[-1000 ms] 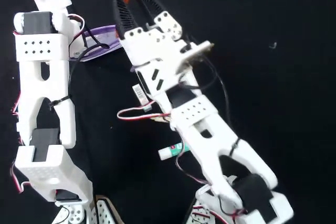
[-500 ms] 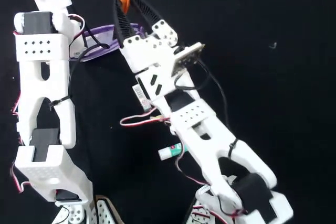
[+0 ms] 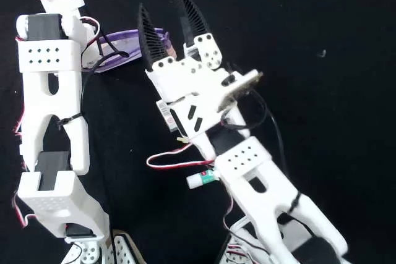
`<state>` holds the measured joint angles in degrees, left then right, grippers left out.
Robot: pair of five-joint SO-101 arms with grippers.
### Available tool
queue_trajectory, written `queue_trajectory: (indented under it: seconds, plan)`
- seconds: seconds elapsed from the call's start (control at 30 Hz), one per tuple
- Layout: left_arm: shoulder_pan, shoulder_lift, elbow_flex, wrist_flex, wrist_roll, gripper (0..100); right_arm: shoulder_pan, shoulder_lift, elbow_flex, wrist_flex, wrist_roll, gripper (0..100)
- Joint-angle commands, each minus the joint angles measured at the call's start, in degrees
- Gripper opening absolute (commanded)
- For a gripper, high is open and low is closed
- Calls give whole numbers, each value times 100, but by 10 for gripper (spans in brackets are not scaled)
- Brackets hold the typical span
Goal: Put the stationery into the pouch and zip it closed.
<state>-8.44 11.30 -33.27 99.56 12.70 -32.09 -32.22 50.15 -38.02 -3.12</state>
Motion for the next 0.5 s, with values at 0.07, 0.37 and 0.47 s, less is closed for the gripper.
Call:
queue_trajectory:
  seconds: [0.07, 0.37, 0.47]
  plan:
    - [-22, -18, 40, 105, 53, 29, 44, -831, -1349, 3218, 308, 208]
    - [-154, -18, 40, 105, 62, 29, 457, -1341, -3064, 7516, 545, 208]
    - [-259, -18, 84, 0, 62, 29, 712, -1349, -3301, 8571, 580, 208]
